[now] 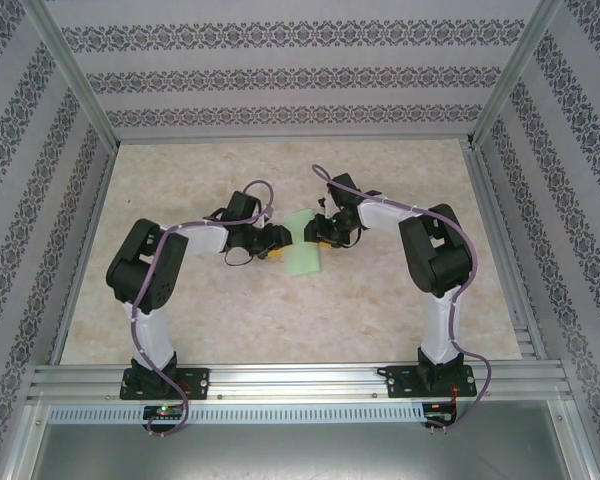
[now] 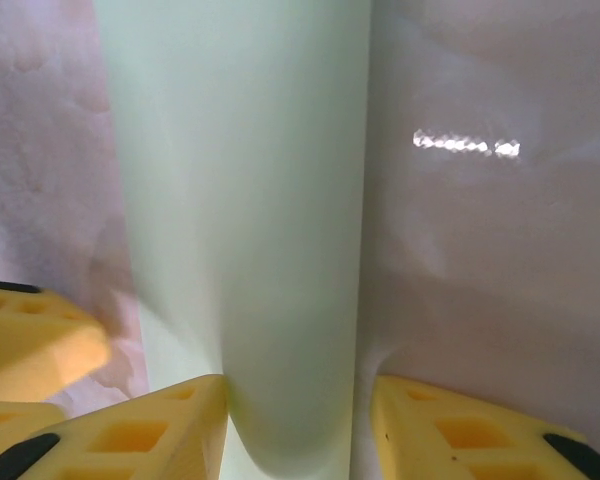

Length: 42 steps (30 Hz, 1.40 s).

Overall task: Fold a paper plane with a square sheet of paper (pick it up from the middle)
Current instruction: Hold the square sheet of paper at the center of the table.

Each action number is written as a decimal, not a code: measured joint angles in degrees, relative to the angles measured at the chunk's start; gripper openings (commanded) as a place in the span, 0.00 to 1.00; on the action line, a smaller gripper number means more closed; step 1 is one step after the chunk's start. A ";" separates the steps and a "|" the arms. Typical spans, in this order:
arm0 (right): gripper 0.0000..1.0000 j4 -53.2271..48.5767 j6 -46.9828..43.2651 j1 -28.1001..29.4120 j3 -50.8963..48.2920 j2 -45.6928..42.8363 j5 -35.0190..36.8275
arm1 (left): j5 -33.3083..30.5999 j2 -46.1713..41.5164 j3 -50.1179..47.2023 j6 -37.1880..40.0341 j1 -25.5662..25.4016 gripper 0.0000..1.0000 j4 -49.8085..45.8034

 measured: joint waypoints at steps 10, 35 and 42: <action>0.44 -3.08 -0.55 0.87 2.34 0.94 3.28 | -13.03 -6.49 -0.09 1.81 0.00 0.51 -6.21; 0.46 -6.40 2.54 1.31 5.11 2.75 5.27 | -16.90 -3.08 -4.33 0.52 0.00 0.43 5.84; 0.46 -7.45 2.69 1.33 6.01 3.19 5.31 | -16.92 -3.06 -4.55 0.50 0.00 0.41 6.82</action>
